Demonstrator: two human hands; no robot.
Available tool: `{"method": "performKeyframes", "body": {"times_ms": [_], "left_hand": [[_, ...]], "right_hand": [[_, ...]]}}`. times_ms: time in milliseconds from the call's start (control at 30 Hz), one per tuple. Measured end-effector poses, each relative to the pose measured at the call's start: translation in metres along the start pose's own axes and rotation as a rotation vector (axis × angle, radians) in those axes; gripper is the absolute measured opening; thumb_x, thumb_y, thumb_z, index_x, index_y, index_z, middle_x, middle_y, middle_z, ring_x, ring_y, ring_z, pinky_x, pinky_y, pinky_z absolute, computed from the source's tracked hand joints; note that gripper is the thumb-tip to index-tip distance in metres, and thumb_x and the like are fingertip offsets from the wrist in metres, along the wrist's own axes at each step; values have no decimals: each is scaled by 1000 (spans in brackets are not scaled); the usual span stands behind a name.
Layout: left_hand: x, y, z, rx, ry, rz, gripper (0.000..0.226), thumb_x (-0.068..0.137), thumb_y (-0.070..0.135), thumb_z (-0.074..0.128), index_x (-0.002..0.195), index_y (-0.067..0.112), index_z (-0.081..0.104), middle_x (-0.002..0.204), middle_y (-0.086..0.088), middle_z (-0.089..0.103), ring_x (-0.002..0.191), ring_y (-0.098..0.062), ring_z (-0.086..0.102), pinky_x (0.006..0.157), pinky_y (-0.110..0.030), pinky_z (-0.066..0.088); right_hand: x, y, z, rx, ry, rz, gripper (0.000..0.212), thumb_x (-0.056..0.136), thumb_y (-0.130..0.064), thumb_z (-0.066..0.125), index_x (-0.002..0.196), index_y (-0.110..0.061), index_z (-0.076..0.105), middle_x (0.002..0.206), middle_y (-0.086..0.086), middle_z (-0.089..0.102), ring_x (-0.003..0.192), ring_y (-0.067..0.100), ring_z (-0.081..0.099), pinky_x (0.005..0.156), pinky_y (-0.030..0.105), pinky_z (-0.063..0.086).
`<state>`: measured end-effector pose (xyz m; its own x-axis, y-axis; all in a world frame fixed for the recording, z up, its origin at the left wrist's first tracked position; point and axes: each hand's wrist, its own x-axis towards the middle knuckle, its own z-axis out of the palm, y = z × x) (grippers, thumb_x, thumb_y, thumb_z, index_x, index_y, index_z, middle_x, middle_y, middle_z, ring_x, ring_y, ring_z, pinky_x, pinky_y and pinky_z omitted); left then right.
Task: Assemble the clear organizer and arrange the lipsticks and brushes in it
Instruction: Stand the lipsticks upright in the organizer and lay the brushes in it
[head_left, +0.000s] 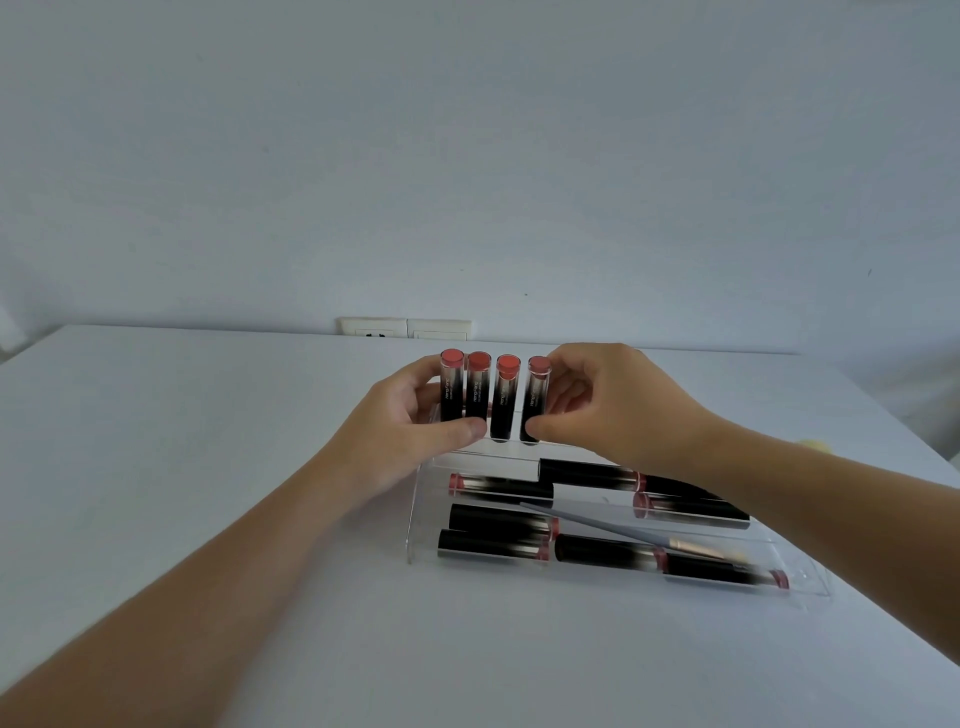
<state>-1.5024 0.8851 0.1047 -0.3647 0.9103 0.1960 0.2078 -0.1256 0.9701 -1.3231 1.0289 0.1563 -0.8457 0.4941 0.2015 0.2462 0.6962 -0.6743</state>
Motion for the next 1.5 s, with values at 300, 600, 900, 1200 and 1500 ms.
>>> {"method": "performKeyframes", "body": {"times_ms": [300, 600, 900, 1200, 1500], "left_hand": [[1, 0, 0, -25, -6, 11, 43, 79, 14, 79, 114, 36, 69, 106, 3, 78, 98, -13, 74, 82, -18, 54], [1, 0, 0, -11, -10, 22, 43, 78, 17, 80, 112, 40, 69, 104, 5, 78, 95, -10, 74, 80, -17, 54], [1, -4, -3, -25, -8, 30, 51, 71, 34, 84, 119, 41, 66, 111, 3, 77, 102, -15, 74, 85, -20, 55], [-6, 24, -34, 160, 380, 187, 32, 64, 50, 81, 79, 30, 60, 72, 5, 54, 65, -12, 47, 58, -19, 40], [-54, 58, 5, 964, 33, 384, 11, 87, 44, 66, 81, 35, 64, 80, 19, 64, 64, 2, 55, 57, -14, 35]], "right_hand": [[0, -1, 3, 13, 17, -16, 21, 73, -18, 83, 87, -26, 70, 78, -17, 72, 72, 0, 67, 68, 10, 50], [0, -1, 2, 11, 7, -5, 23, 72, -19, 85, 89, -25, 71, 78, -12, 73, 72, 1, 67, 71, 14, 52], [-3, 1, -13, -21, 12, 27, 39, 69, -36, 86, 103, -36, 66, 87, -14, 72, 81, -2, 66, 76, 18, 54], [-38, -3, -40, -300, -130, -213, 14, 82, -33, 75, 80, -35, 62, 75, -14, 64, 69, 7, 59, 58, 14, 44], [-31, -15, -30, -754, -436, -308, 40, 102, -40, 43, 139, -55, 40, 106, -15, 65, 99, 13, 58, 85, 32, 47]]}}
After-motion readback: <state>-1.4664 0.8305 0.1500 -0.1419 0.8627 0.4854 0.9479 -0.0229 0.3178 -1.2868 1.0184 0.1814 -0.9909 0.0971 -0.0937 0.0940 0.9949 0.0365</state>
